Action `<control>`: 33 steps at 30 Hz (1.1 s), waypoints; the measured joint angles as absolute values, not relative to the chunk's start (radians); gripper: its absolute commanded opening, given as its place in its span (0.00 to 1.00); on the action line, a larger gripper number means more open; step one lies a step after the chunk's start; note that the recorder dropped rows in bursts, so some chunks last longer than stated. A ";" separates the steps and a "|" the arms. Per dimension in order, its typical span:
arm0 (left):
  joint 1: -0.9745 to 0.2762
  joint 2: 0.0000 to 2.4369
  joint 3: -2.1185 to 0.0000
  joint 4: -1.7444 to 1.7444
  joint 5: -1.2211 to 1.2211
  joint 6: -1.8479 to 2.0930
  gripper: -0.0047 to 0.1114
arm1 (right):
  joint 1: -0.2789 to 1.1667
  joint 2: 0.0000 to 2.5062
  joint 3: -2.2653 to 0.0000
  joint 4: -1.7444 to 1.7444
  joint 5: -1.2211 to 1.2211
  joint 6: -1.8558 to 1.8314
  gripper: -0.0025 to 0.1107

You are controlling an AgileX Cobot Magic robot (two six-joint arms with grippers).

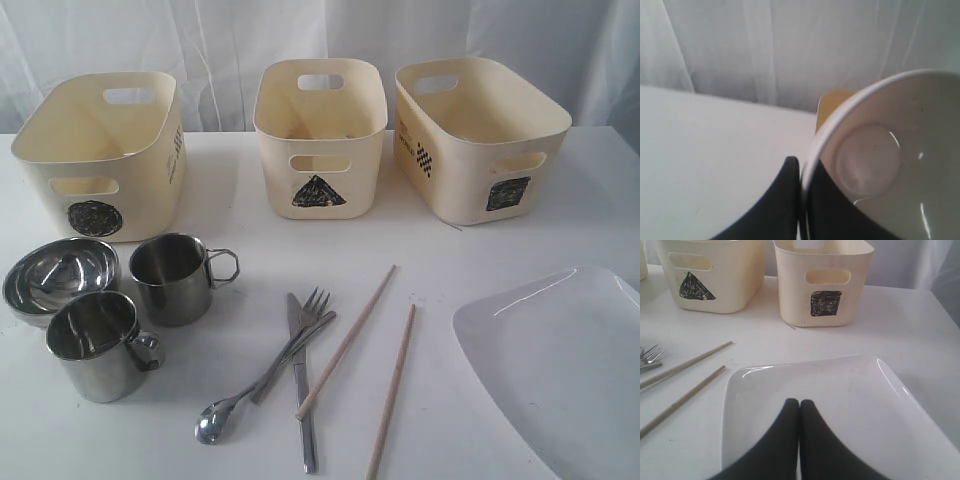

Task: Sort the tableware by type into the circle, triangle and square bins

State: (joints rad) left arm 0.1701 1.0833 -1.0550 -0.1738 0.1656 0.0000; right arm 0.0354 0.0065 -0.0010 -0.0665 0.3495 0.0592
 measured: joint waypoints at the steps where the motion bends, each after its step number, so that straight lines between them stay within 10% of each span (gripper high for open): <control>1: 0.161 1.095 -1.055 -0.198 0.114 0.000 0.04 | 0.035 0.006 -0.001 -0.067 0.349 0.059 0.02; 17: -0.008 1.790 -1.359 -0.133 -0.284 0.000 0.04 | 0.035 0.006 -0.001 -0.067 0.349 0.059 0.02; 26: -0.011 1.918 -1.447 -0.050 -0.199 0.000 0.44 | 0.035 0.006 -0.001 -0.067 0.349 0.059 0.02; 33: -0.011 1.914 -1.453 -0.045 0.016 0.000 0.49 | 0.035 0.006 -0.001 -0.067 0.349 0.059 0.02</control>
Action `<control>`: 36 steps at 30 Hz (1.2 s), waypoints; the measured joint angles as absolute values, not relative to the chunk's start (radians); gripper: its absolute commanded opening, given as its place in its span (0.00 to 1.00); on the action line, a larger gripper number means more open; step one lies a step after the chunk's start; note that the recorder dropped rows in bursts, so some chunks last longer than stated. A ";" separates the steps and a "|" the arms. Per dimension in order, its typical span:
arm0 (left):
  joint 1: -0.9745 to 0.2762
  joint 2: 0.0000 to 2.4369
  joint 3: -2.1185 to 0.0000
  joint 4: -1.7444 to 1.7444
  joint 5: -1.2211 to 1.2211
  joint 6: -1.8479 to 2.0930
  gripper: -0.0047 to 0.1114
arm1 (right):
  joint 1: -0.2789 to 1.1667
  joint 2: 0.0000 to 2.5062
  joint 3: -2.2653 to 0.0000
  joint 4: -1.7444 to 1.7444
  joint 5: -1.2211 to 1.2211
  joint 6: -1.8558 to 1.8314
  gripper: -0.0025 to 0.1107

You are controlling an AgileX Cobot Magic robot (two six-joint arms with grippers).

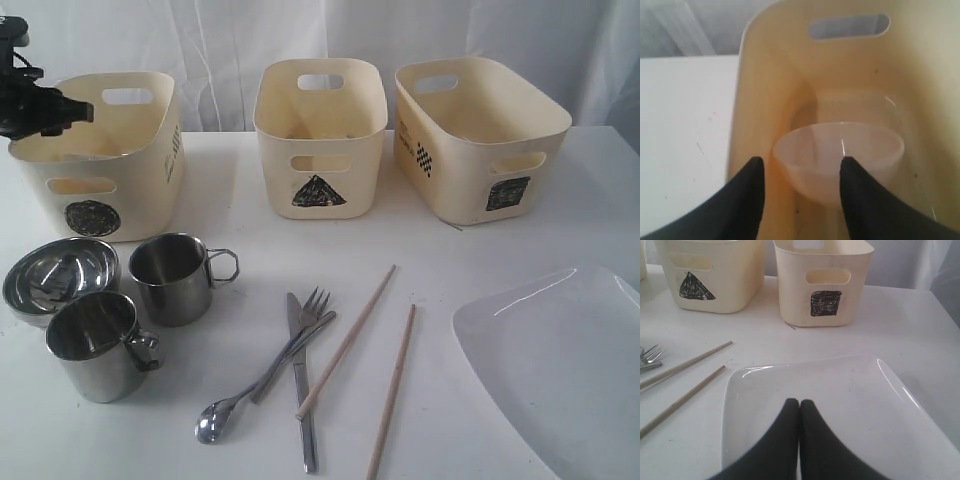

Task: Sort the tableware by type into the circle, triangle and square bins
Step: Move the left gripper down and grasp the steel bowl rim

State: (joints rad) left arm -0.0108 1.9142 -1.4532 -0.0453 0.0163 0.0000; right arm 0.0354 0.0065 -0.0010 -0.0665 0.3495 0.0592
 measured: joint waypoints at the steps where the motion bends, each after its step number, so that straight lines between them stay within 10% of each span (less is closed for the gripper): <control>1: -0.011 1.909 -1.453 -0.045 0.042 0.000 0.49 | 0.035 0.006 -0.001 -0.067 0.349 0.059 0.02; 16: -0.011 1.639 -1.372 0.024 0.825 0.085 0.49 | 0.035 0.006 -0.001 -0.067 0.349 0.059 0.02; 36: -0.011 1.679 -0.979 0.034 0.277 -0.023 0.47 | 0.035 0.006 -0.001 -0.067 0.349 0.059 0.02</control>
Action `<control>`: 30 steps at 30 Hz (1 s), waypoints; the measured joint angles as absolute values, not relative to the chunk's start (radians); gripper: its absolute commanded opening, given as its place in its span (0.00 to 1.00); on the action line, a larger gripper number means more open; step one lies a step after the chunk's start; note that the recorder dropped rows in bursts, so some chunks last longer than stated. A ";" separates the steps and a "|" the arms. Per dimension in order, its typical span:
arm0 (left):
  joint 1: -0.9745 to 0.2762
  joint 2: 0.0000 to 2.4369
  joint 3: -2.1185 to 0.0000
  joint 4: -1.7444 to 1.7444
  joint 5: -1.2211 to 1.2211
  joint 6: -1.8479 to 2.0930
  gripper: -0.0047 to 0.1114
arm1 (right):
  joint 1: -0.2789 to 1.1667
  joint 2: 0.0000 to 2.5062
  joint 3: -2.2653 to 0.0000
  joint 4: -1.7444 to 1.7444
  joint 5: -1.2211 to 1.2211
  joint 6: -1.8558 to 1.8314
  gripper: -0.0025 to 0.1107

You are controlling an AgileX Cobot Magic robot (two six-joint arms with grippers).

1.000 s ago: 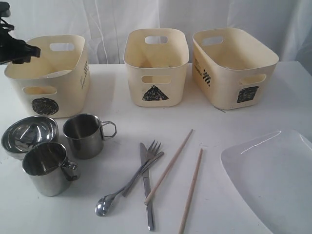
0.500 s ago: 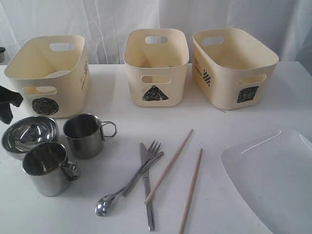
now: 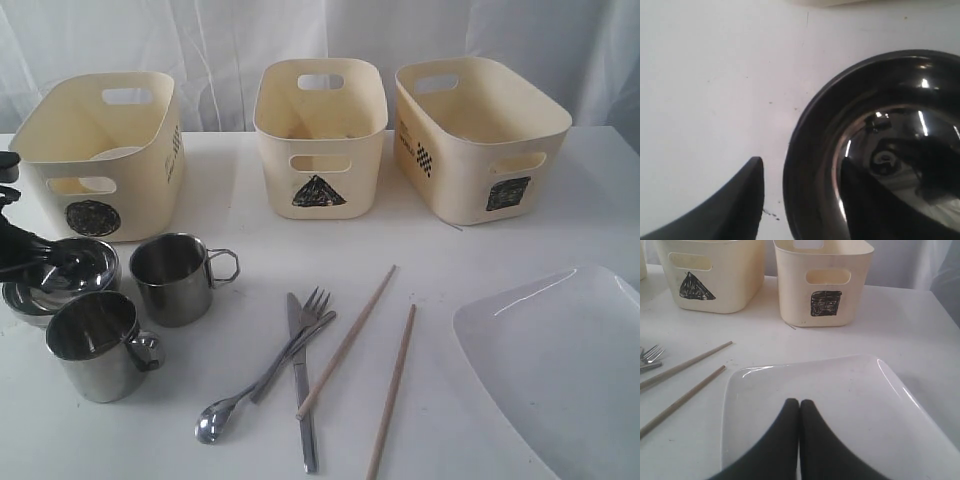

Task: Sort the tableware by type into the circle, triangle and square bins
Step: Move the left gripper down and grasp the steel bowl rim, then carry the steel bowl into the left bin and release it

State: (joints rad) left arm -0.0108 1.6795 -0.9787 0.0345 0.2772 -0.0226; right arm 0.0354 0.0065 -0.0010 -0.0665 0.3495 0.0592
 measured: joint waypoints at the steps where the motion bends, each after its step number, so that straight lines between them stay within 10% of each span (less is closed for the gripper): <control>1: -0.011 1.689 -0.978 0.034 0.264 -0.024 0.46 | 0.035 0.006 -0.001 -0.067 0.349 0.059 0.02; 7: -0.011 1.757 -0.977 0.034 0.207 -0.024 0.33 | 0.035 0.006 -0.001 -0.067 0.349 0.059 0.02; 10: -0.011 1.774 -0.979 0.019 0.188 -0.033 0.04 | 0.035 0.006 -0.001 -0.067 0.349 0.059 0.02; 21: 0.120 1.463 -0.971 0.143 0.331 -0.022 0.04 | 0.035 0.006 -0.001 -0.067 0.349 0.059 0.02; 30: 0.126 1.174 -0.971 -0.059 -0.037 -0.056 0.04 | 0.035 0.006 -0.001 -0.067 0.349 0.059 0.02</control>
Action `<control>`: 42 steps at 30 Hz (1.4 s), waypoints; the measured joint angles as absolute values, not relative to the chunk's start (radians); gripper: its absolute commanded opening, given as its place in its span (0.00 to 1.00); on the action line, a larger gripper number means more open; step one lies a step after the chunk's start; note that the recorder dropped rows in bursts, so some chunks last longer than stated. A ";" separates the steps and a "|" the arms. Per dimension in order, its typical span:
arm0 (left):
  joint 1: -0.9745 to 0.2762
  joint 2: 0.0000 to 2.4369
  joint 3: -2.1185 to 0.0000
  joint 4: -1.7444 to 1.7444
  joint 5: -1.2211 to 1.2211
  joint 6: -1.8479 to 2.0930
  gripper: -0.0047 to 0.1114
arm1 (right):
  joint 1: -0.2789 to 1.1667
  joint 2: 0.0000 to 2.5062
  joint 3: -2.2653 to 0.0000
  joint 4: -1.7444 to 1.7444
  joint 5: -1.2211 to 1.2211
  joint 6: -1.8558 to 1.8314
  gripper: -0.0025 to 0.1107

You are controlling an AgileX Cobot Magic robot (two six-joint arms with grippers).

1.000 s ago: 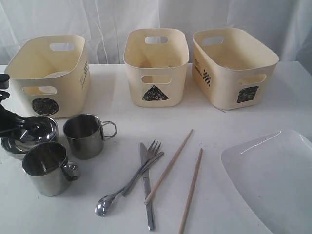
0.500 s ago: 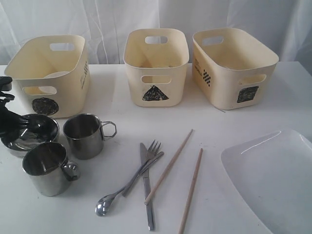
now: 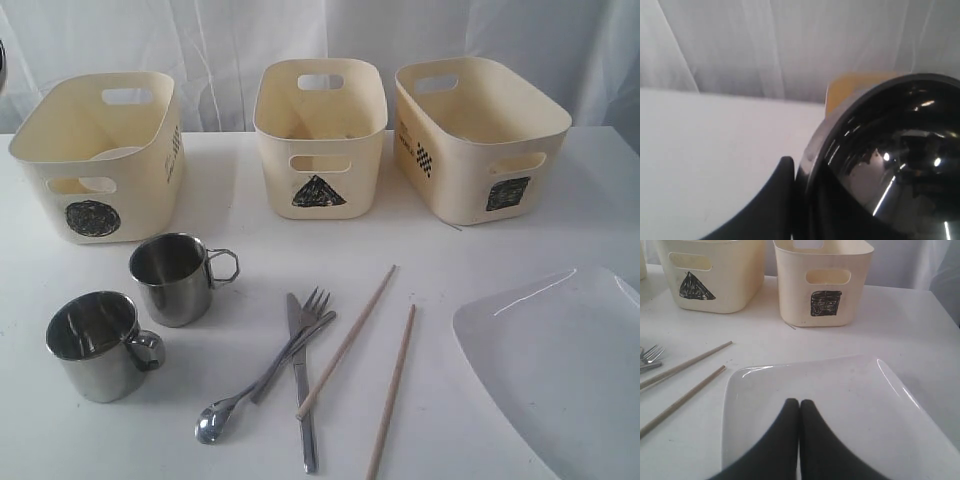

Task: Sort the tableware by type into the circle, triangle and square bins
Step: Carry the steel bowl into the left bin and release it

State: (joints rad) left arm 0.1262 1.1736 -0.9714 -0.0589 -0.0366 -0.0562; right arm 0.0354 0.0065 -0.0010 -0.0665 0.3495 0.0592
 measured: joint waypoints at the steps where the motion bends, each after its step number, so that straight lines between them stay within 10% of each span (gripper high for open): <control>1: 0.126 1.174 -0.971 -0.067 -0.103 -0.068 0.04 | 0.035 0.006 -0.001 -0.067 0.349 0.059 0.02; 15: 0.037 1.733 -1.139 0.317 -0.680 -0.373 0.04 | 0.035 0.006 -0.001 -0.067 0.349 0.059 0.02; 28: -0.010 1.897 -1.330 0.386 -0.379 -0.380 0.52 | 0.035 0.006 -0.001 -0.067 0.349 0.044 0.02; 42: -0.010 1.507 -1.338 0.287 0.527 -0.303 0.48 | 0.035 0.006 -0.001 -0.067 0.349 0.043 0.02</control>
